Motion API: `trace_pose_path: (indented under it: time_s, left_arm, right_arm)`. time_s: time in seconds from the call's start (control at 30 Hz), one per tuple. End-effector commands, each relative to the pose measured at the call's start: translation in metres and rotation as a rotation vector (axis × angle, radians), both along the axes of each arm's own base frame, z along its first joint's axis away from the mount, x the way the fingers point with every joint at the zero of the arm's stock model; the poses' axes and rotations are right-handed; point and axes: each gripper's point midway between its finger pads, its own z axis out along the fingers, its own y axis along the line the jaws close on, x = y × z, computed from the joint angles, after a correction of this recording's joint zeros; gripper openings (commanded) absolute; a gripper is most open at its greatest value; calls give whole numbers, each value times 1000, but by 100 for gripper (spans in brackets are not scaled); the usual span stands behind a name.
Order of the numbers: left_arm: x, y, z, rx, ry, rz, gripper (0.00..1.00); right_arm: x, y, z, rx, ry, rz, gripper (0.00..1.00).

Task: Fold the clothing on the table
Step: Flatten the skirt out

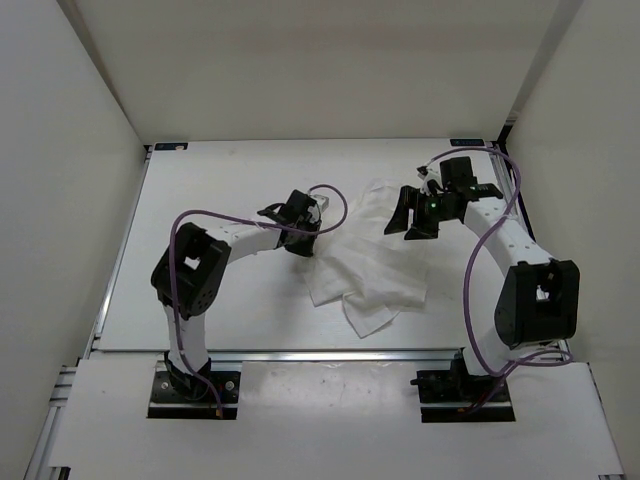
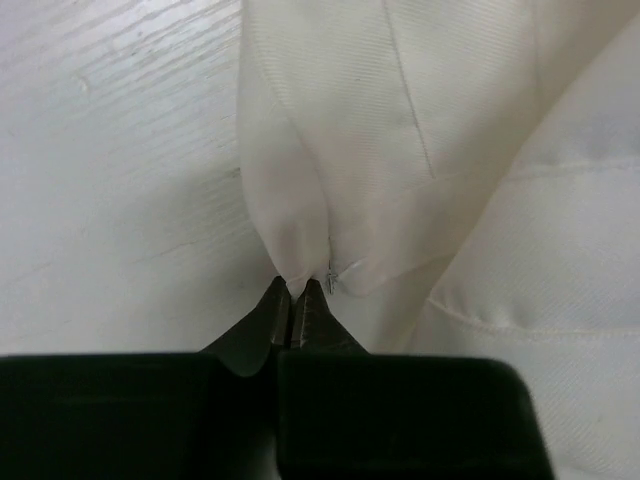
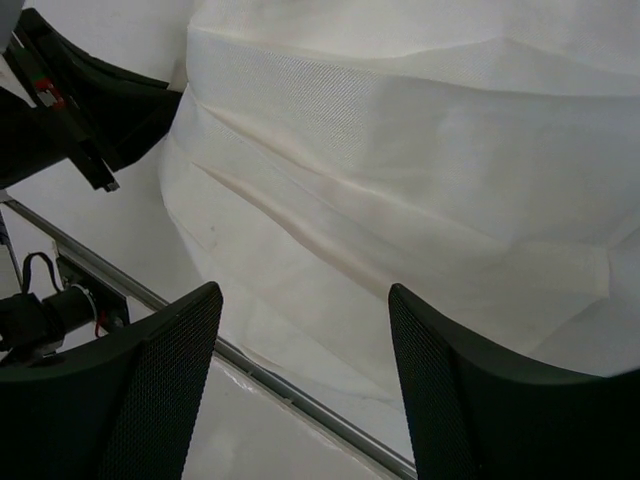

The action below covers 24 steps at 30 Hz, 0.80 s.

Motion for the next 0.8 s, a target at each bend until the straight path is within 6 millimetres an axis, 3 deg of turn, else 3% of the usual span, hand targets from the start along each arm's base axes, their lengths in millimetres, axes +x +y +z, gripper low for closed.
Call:
trace_pose_path:
  time_s: [0.0, 0.07, 0.13, 0.17, 0.2, 0.23, 0.3, 0.33, 0.4, 0.47, 0.5, 0.57, 0.6, 0.67, 0.77]
  left_arm:
    - [9, -7, 14, 9, -37, -8, 0]
    - [24, -15, 47, -33, -84, -7, 0]
    - [52, -26, 113, -91, -173, -5, 0]
    - [55, -24, 134, -105, -181, -3, 0]
    - [73, -32, 211, -213, -286, -6, 0]
    - [82, -27, 254, -275, -341, 3, 0]
    - [79, -17, 317, -377, -420, -8, 0]
    - [78, -9, 335, -420, -435, 1, 0]
    - [67, 10, 351, -455, -440, 18, 0]
    - [59, 25, 333, -486, -390, 34, 0]
    - [54, 35, 336, -494, -404, 47, 0]
    - [47, 46, 300, -477, -334, 85, 0]
    - [43, 52, 301, -479, -344, 97, 0]
    - [32, 56, 286, -476, -316, 98, 0]
    - [17, 40, 277, -505, -275, 53, 0]
  right_arm:
    - [0, 1, 20, 50, -51, -10, 73]
    - [2, 0, 23, 62, -63, -17, 73]
    - [2, 4, 23, 86, -59, -18, 73]
    - [3, 3, 24, 85, -61, -26, 73]
    - [3, 8, 20, 91, -55, -15, 73]
    - [5, 9, 24, 96, -67, -14, 73]
    - [6, 12, 24, 95, -62, -13, 73]
    - [8, 14, 23, 100, -61, -9, 73]
    - [8, 18, 20, 104, -51, -3, 73]
    - [11, 21, 23, 109, -60, 1, 72]
    - [9, 23, 22, 109, -51, 3, 73]
    - [12, 27, 20, 118, -38, 10, 73]
    - [13, 28, 16, 114, -26, 9, 74]
    - [14, 34, 21, 117, -35, 28, 73]
    - [15, 38, 21, 115, -30, 33, 73]
